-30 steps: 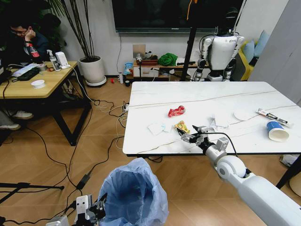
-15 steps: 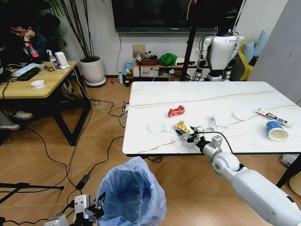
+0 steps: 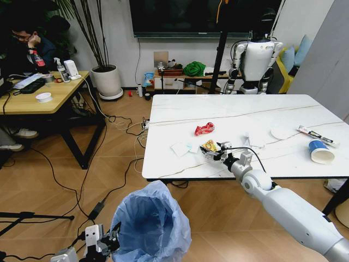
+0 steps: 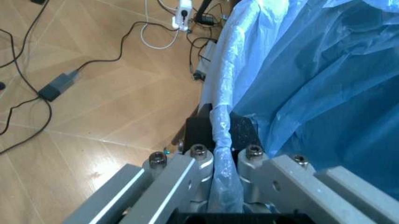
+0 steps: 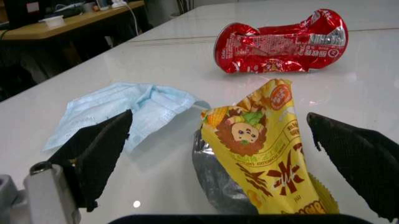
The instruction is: Pick up the trash bin and place the trash from the table into it.
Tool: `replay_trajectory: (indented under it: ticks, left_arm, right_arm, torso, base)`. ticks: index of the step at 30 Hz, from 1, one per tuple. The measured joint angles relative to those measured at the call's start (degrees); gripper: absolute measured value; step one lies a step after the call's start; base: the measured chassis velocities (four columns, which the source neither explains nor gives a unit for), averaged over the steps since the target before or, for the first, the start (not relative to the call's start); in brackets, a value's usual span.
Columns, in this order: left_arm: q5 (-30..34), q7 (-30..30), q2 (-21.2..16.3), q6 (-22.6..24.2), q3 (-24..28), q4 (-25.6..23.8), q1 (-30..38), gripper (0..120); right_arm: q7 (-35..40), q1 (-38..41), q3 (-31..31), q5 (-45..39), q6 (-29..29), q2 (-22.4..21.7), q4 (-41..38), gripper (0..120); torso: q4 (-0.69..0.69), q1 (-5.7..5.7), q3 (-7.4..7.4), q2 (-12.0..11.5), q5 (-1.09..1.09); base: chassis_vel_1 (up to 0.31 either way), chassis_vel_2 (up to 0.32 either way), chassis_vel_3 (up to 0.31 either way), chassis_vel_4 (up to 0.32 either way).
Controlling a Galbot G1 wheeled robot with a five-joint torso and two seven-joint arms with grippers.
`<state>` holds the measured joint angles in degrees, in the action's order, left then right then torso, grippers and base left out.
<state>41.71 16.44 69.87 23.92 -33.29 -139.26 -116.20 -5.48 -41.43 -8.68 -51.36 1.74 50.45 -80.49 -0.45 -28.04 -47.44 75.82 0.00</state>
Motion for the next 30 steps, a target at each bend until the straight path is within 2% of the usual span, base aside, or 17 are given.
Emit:
replay_trajectory:
  ticks: [3, 5, 9, 12, 13, 15, 16, 17, 20, 22, 25, 26, 28, 30]
  left_arm:
    - [0.2, 0.1, -0.1, 0.0, -0.2, -0.1, 0.0, 0]
    - [0.7, 0.2, -0.3, 0.1, -0.6, -0.2, 0.0, 0]
    - [1.1, 0.3, -0.4, 0.1, -0.8, -0.2, 0.1, 0]
    - [1.6, 0.4, -0.7, 0.2, -0.9, -0.2, 0.4, 0]
    - [1.6, 0.4, -0.7, 0.2, -0.9, -0.2, 0.4, 0]
    - [1.9, 0.6, -0.8, 0.3, -1.1, -0.2, 0.6, 0]
    - [2.2, 0.8, -0.9, 0.4, -1.2, -0.1, 0.7, 0]
    - [2.2, 0.8, -0.9, 0.4, -1.2, -0.1, 0.7, 0]
    - [2.7, 1.1, -0.9, 0.6, -1.3, -0.1, 1.1, 0]
    - [2.8, 1.1, -0.9, 0.7, -1.4, -0.1, 1.1, 0]
    - [3.0, 1.1, -1.1, 0.7, -1.6, -0.1, 1.2, 0]
    - [3.0, 1.1, -1.1, 0.7, -1.6, -0.1, 1.2, 0]
    - [3.1, 1.2, -1.2, 0.8, -1.7, 0.0, 1.4, 0]
    - [3.2, 1.2, -1.2, 0.9, -1.7, 0.1, 1.5, 0]
  right_arm:
    - [0.0, 0.3, -0.3, 0.0, 0.0, 0.2, 0.4, 100]
    - [-0.4, 1.3, -0.8, -0.3, 0.1, 0.6, 1.1, 93]
    - [-0.6, 1.7, -1.1, -0.6, 0.1, 0.8, 1.6, 87]
    - [-0.8, 1.7, -1.2, -0.7, 0.1, 0.9, 2.1, 73]
    - [-0.8, 1.7, -1.2, -0.7, 0.1, 0.9, 2.1, 73]
    - [-0.9, 1.5, -1.2, -0.7, 0.1, 0.9, 2.3, 65]
    - [-0.9, 1.3, -1.0, -0.7, 0.1, 0.9, 2.4, 59]
    - [-0.9, 1.3, -1.0, -0.7, 0.1, 0.9, 2.4, 59]
    - [-1.1, 1.0, -0.8, -0.6, 0.2, 0.8, 2.7, 42]
    - [-1.1, 0.9, -0.8, -0.5, 0.2, 0.8, 2.8, 39]
    - [-1.5, 0.6, -0.5, -0.3, 0.3, 0.8, 2.9, 26]
    - [-1.5, 0.6, -0.5, -0.3, 0.3, 0.8, 2.9, 26]
    - [-1.6, 0.4, -0.4, -0.2, 0.3, 0.8, 2.9, 14]
    - [-1.7, 0.3, -0.4, -0.2, 0.3, 0.8, 3.0, 11]
  torso:
    - [0.0, 0.0, 0.0, 0.0, 0.0]
    - [0.0, 0.0, 0.0, 0.0, -0.01]
    - [0.01, 0.0, 0.0, 0.0, 0.0]
    - [0.0, 0.0, 0.0, 0.0, 0.0]
    - [0.0, 0.0, 0.0, 0.0, 0.0]
    - [0.0, 0.0, 0.0, 0.0, 0.0]
    - [0.0, 0.0, 0.0, 0.0, 0.0]
    - [0.0, 0.0, 0.0, 0.0, 0.0]
    - [0.0, 0.0, 0.0, 0.0, 0.0]
    - [0.0, 0.0, 0.0, 0.0, 0.0]
    - [0.0, 0.0, 0.0, 0.0, 0.0]
    - [0.0, 0.0, 0.0, 0.0, 0.0]
    - [0.0, 0.0, 0.0, 0.0, 0.0]
    - [0.0, 0.0, 0.01, 0.0, 0.0]
  base:
    - [0.0, 0.0, 0.0, 0.0]
    - [0.0, 0.0, 0.0, 0.0]
    - [0.0, 0.0, 0.0, 0.0]
    - [0.0, 0.0, 0.0, 0.0]
    - [0.0, 0.0, 0.0, 0.0]
    - [0.0, 0.0, 0.0, 0.0]
    - [0.0, 0.0, 0.0, 0.0]
    - [0.0, 0.0, 0.0, 0.0]
    - [0.0, 0.0, 0.0, 0.0]
    - [0.0, 0.0, 0.0, 0.0]
    - [0.0, 0.0, 0.0, 0.0]
    - [0.0, 0.0, 0.0, 0.0]
    - [0.0, 0.0, 0.0, 0.0]
    - [0.0, 0.0, 0.0, 0.0]
